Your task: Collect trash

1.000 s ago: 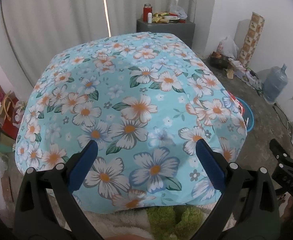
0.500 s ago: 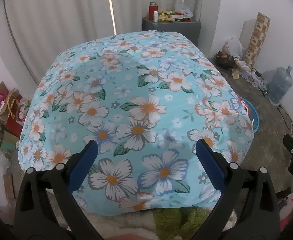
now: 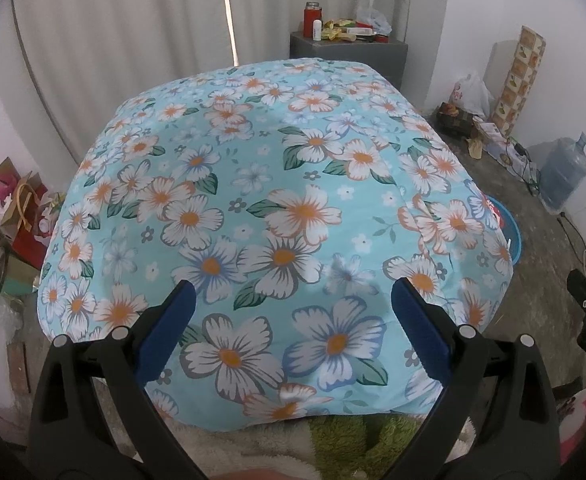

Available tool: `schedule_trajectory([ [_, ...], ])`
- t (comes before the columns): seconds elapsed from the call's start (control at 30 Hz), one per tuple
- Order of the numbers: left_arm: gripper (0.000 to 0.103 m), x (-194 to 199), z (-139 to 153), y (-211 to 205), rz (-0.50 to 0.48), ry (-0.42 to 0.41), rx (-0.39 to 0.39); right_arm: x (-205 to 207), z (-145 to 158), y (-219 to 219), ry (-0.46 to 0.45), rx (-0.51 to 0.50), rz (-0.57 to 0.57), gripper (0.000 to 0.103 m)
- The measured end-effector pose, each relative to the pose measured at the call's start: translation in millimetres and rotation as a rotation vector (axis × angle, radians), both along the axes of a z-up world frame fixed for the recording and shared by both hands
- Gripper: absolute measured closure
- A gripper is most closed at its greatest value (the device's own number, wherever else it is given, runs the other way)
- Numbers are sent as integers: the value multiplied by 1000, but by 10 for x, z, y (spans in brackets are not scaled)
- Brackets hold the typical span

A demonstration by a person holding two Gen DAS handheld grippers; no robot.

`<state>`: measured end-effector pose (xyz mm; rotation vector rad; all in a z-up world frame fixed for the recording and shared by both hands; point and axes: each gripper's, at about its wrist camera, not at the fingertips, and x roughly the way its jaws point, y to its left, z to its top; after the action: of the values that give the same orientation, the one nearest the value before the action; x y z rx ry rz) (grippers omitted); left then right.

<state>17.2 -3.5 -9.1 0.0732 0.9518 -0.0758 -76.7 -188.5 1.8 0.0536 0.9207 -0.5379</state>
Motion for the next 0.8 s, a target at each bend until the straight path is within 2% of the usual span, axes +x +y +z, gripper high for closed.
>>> schedule_trajectory([
  [0.8, 9, -13, -10, -3, -3, 4, 4, 11, -43, 30, 10, 6, 17, 7],
])
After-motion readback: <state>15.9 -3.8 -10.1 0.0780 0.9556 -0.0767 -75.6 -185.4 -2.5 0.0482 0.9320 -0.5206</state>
